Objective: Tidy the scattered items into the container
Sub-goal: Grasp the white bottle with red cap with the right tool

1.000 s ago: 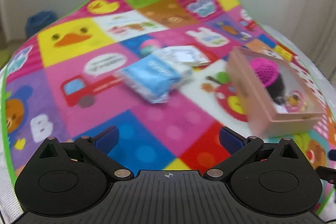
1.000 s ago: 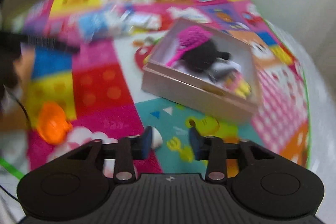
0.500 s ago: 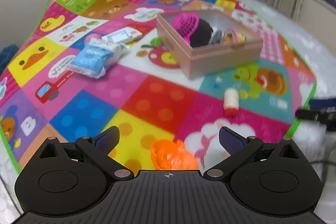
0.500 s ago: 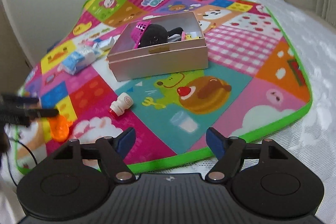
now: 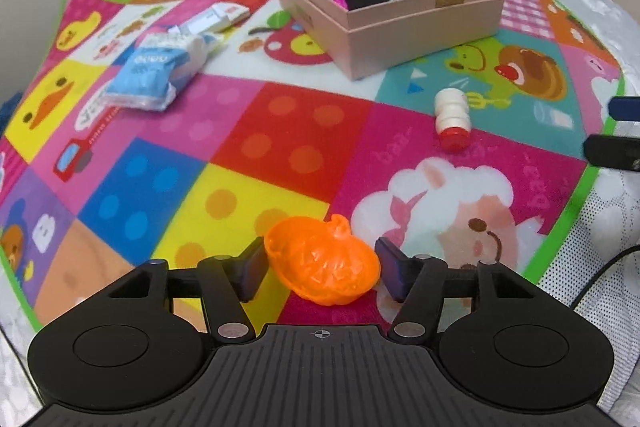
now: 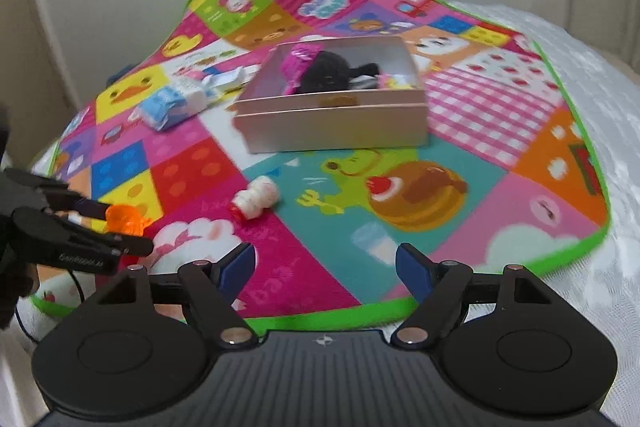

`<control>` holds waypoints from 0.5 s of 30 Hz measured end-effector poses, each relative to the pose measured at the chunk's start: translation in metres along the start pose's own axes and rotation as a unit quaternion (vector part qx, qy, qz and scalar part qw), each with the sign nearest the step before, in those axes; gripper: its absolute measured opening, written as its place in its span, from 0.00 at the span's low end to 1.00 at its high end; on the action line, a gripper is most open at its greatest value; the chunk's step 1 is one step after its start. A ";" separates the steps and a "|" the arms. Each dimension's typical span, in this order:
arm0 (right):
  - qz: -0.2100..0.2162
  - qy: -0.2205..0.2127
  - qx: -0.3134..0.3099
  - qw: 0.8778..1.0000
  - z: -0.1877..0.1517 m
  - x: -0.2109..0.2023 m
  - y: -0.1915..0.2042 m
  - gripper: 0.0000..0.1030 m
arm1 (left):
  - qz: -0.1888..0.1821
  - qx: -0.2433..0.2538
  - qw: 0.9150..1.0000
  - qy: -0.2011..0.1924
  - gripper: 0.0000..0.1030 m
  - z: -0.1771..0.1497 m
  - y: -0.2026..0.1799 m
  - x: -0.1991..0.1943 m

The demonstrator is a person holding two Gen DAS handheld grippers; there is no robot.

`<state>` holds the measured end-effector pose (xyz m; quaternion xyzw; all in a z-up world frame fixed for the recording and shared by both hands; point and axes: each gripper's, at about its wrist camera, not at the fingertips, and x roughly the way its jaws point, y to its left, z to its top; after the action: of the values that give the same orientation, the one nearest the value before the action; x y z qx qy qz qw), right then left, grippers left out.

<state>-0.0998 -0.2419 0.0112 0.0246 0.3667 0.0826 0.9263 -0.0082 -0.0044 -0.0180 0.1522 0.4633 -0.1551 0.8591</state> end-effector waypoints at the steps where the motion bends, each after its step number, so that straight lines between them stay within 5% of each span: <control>1: 0.002 -0.002 -0.018 1.000 0.002 0.003 0.006 0.75 | -0.004 -0.004 1.000 -0.001 0.61 0.000 0.001 0.000; 3: 0.002 -0.006 -0.061 0.998 0.008 0.014 0.021 0.71 | -0.018 -0.019 1.000 -0.005 0.61 0.001 0.005 -0.001; 5: 0.003 0.003 -0.102 0.995 0.016 0.029 0.036 0.54 | -0.042 -0.050 0.998 -0.011 0.61 0.003 0.012 -0.001; 9: 0.006 0.019 -0.170 0.985 0.027 0.057 0.063 0.52 | -0.064 -0.091 0.993 -0.033 0.62 0.007 0.021 -0.004; 12: 0.009 0.035 -0.185 0.982 0.030 0.076 0.074 0.49 | -0.061 -0.126 0.988 -0.060 0.79 0.009 0.031 -0.009; 14: 0.030 0.057 -0.164 0.984 0.036 0.086 0.073 0.28 | -0.055 -0.151 0.983 -0.084 0.82 0.010 0.040 -0.016; 15: 0.039 0.066 -0.139 0.987 0.040 0.089 0.068 0.27 | -0.053 -0.162 0.981 -0.096 0.87 0.010 0.045 -0.021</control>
<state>-0.0174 -0.1591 -0.0122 -0.0954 0.4105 0.1704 0.8907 0.0067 0.0344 0.0104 -0.0296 0.4048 -0.1368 0.9036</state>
